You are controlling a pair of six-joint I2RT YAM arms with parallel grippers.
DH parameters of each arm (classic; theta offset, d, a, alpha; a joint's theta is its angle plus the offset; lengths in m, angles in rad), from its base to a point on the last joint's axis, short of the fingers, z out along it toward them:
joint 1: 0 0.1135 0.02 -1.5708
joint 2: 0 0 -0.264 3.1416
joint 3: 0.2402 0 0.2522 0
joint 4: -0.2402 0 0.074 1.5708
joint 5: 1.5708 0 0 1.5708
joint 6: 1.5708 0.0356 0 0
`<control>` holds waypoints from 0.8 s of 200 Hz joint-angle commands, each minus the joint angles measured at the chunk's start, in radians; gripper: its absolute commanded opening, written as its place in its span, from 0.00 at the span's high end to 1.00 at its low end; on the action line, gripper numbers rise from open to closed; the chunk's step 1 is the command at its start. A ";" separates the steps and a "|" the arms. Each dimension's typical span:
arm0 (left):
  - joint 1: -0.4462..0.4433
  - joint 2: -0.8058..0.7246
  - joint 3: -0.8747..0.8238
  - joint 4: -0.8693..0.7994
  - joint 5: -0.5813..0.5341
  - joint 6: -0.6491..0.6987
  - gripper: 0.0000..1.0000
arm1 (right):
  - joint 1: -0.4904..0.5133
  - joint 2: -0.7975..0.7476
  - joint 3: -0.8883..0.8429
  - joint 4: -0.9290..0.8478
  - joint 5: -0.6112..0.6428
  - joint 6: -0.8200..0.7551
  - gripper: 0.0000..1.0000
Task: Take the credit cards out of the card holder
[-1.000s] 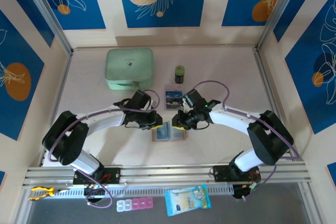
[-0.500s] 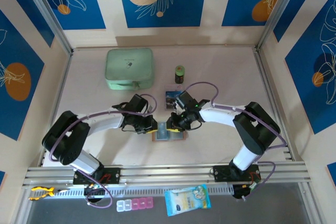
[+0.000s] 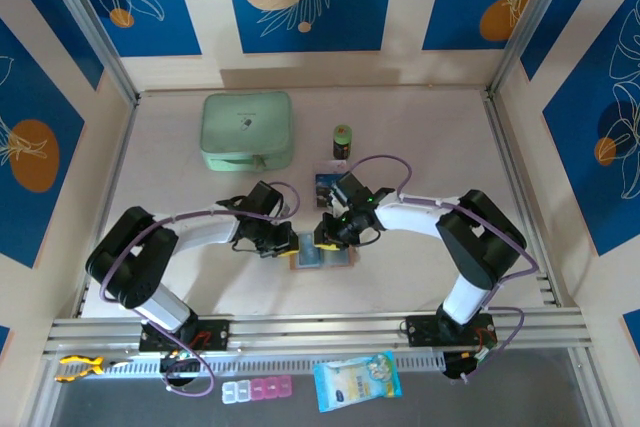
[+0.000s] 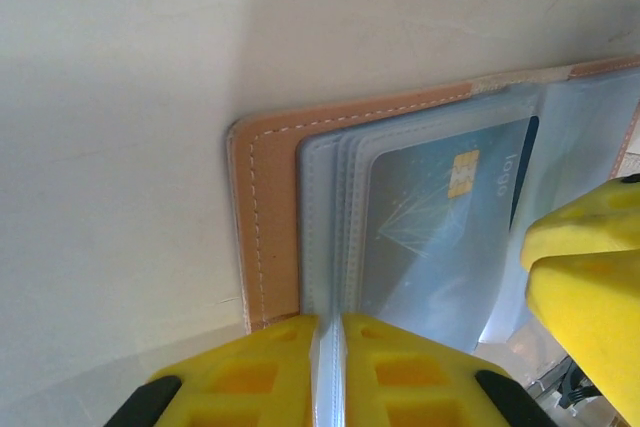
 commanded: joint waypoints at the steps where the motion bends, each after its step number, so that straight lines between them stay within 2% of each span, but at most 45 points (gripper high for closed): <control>1: 0.011 0.023 -0.004 -0.025 -0.013 0.029 0.86 | 0.008 0.020 0.028 0.008 -0.020 0.002 0.79; 77: 0.014 0.024 -0.001 -0.032 -0.011 0.034 0.86 | 0.016 0.052 0.042 0.021 -0.035 -0.002 0.83; 105: 0.014 0.023 -0.001 -0.033 -0.012 0.033 0.86 | 0.017 0.058 0.043 0.015 -0.030 -0.004 0.78; 160: 0.016 0.023 0.000 -0.036 -0.010 0.037 0.86 | 0.026 0.040 0.066 -0.105 0.086 -0.049 0.75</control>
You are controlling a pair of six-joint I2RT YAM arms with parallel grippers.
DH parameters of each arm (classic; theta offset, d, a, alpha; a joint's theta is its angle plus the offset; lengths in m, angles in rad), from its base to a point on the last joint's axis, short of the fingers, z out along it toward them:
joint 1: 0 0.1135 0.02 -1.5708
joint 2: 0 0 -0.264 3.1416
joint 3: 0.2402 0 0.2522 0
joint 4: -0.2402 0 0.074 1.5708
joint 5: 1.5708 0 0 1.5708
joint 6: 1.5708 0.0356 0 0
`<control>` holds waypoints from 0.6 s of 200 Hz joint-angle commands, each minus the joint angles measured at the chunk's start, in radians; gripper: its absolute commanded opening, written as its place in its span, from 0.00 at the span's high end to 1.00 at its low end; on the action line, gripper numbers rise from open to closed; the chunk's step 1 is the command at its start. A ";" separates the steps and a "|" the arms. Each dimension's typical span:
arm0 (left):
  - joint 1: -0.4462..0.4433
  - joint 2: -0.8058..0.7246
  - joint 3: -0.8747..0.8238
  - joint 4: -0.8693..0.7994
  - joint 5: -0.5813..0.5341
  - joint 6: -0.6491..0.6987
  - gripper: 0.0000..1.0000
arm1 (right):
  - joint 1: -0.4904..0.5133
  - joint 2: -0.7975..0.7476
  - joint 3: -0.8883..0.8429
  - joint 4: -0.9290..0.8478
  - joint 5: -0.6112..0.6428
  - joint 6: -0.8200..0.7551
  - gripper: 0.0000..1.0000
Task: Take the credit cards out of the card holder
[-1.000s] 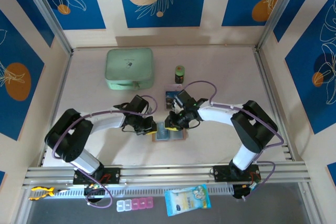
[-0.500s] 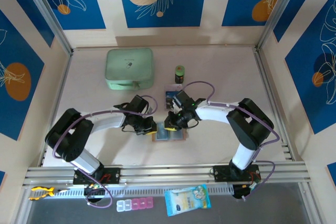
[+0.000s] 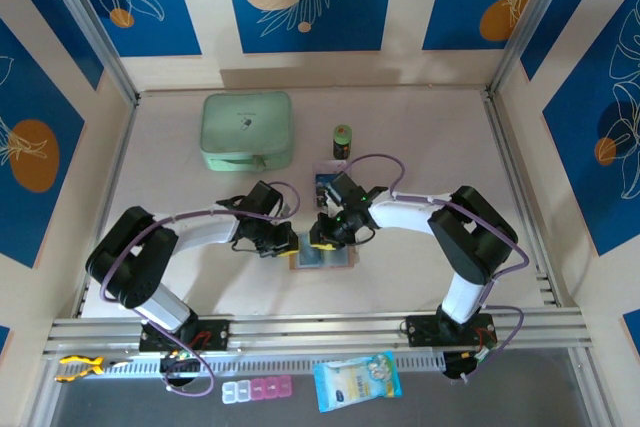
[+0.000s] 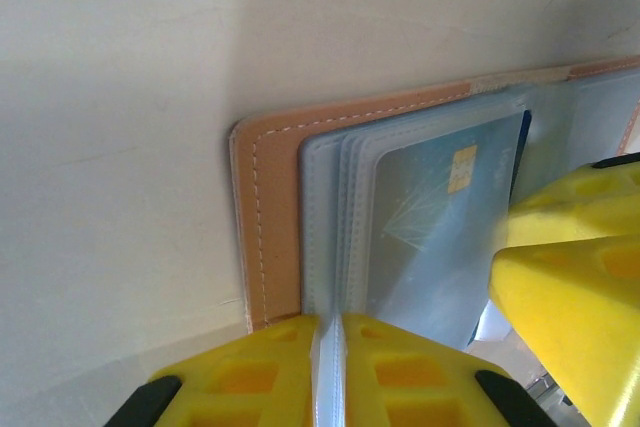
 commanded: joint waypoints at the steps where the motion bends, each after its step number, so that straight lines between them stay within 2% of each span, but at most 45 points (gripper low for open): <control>1: 0.013 0.023 0.000 -0.036 -0.013 0.022 0.86 | 0.005 -0.006 0.020 -0.089 0.065 -0.033 0.75; 120: 0.015 -0.011 0.040 -0.081 -0.020 0.034 0.86 | 0.005 -0.030 0.039 -0.128 0.091 -0.056 0.75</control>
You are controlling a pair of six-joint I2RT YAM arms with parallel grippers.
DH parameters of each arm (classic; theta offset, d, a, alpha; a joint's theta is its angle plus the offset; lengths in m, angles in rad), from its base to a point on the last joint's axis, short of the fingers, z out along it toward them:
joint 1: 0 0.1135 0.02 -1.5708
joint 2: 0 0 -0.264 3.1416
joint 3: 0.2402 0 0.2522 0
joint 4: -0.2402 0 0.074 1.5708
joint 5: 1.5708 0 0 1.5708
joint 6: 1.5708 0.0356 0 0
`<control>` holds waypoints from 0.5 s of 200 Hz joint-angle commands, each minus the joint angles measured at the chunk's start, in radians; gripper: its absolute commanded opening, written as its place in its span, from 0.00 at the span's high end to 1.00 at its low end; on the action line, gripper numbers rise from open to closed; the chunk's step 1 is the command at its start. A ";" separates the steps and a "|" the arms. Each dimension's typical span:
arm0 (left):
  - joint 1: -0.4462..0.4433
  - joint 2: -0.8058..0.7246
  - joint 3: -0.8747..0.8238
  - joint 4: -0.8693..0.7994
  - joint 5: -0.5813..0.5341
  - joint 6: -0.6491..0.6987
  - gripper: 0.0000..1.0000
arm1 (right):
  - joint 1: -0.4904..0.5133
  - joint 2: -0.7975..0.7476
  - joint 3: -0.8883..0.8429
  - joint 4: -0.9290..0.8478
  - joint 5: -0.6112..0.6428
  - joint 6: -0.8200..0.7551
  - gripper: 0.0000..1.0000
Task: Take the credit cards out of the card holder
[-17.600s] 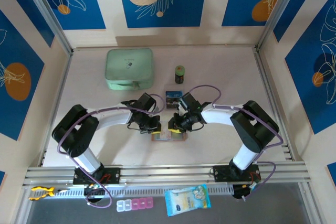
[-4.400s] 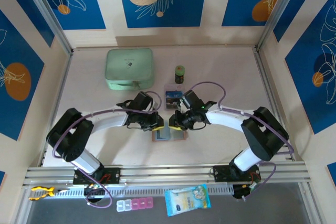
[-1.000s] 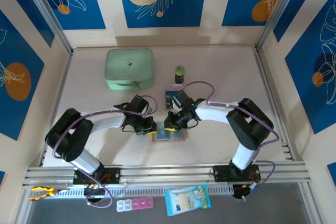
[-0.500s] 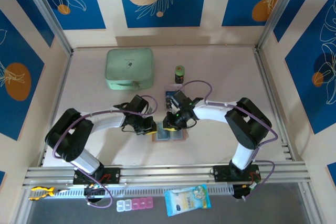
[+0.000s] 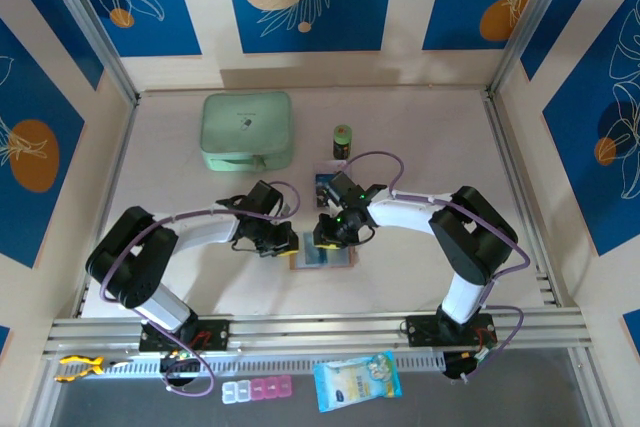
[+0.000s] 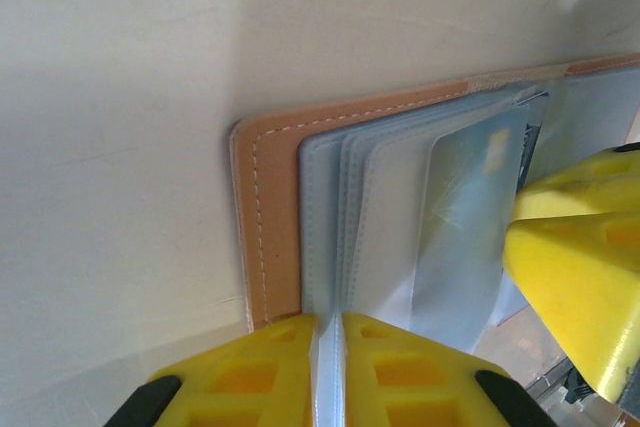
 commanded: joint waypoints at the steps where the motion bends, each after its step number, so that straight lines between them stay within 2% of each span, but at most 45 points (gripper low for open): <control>1: 0.015 -0.012 0.032 -0.066 -0.020 0.027 0.86 | 0.004 -0.028 0.016 -0.048 0.018 -0.014 0.75; 100: -0.018 -0.039 0.091 -0.077 -0.003 0.001 0.89 | -0.016 -0.103 -0.028 -0.002 -0.017 0.010 0.74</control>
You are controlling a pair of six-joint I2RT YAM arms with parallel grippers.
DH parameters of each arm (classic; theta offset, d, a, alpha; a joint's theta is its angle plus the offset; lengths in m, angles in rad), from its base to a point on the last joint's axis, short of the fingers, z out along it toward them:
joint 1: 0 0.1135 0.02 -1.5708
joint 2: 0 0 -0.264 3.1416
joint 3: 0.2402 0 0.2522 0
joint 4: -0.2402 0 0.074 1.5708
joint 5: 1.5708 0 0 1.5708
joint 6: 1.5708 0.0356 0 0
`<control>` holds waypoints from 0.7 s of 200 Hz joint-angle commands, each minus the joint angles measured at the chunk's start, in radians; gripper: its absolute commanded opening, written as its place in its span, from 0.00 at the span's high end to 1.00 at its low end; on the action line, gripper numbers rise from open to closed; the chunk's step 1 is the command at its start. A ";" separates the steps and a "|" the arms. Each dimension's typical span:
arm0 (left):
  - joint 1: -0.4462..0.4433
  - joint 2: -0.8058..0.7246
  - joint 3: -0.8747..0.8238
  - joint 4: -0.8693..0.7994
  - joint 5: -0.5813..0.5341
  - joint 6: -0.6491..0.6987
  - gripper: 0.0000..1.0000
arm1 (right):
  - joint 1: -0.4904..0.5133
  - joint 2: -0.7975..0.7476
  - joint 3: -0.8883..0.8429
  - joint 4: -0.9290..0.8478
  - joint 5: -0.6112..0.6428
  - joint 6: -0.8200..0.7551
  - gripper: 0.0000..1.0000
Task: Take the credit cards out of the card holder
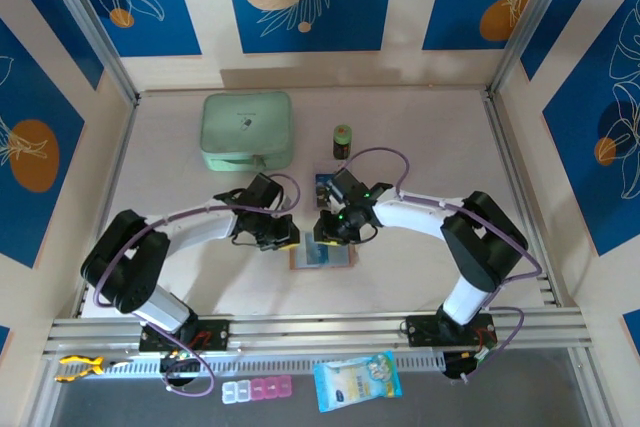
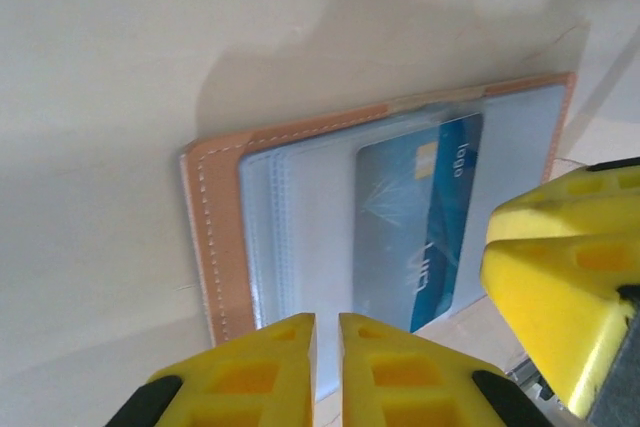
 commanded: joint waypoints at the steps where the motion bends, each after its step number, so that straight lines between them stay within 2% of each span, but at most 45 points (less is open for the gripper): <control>1: -0.018 -0.004 0.030 -0.014 0.009 -0.001 0.89 | -0.013 -0.033 -0.027 0.011 -0.023 0.009 0.74; 53: -0.059 0.055 0.036 0.034 0.016 -0.026 0.94 | -0.032 -0.038 -0.060 0.024 -0.040 0.016 0.74; 140: -0.072 0.103 0.008 0.076 0.022 -0.044 0.96 | -0.041 -0.007 -0.075 0.039 -0.055 0.014 0.74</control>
